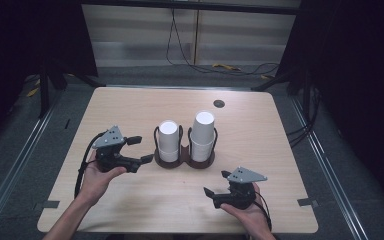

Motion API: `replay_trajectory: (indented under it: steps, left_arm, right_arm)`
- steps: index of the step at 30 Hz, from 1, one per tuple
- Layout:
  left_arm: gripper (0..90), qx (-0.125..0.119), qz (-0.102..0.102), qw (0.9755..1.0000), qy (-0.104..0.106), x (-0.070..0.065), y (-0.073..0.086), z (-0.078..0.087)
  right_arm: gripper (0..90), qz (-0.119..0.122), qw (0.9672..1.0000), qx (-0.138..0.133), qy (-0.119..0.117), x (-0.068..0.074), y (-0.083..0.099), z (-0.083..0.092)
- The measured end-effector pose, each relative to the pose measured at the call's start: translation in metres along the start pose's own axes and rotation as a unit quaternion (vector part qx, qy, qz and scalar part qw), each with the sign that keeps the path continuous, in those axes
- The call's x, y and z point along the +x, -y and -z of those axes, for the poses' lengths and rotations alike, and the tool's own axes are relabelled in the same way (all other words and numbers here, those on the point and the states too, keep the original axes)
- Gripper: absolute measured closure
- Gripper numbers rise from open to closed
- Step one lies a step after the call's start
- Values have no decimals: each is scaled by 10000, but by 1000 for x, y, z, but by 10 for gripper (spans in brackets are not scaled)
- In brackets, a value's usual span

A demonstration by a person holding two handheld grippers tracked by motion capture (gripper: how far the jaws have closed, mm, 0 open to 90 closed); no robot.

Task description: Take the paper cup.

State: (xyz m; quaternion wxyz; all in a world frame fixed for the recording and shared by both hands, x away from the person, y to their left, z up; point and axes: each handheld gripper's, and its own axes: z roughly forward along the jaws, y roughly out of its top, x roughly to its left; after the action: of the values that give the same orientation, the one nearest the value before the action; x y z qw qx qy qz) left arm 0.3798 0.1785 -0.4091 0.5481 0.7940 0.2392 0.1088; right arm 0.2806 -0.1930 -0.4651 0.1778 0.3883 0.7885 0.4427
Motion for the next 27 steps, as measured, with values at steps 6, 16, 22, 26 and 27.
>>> replay_trajectory:
  steps: [6, 16, 22, 26, 27]
  left_arm:
    - [231, 18, 128, 9999, 50, 9, -11, -6]
    - [192, 289, -20, 9996, 70, 15, -29, -25]
    - [193, 581, -207, 9981, 65, 17, -39, -34]
    - [191, 707, -263, 9971, 108, 20, -44, -39]
    - [190, 701, -259, 9971, 110, 20, -44, -39]
  right_arm:
    - [146, -137, 9998, -146, -35, -4, 4, 3]
    - [163, -89, 9996, -245, -54, -2, 1, 4]
    - [167, -94, 9997, -198, -89, -2, 2, 3]
    - [169, -73, 9997, -197, -128, -2, 2, 3]
    - [169, -73, 9997, -192, -131, -1, 2, 3]
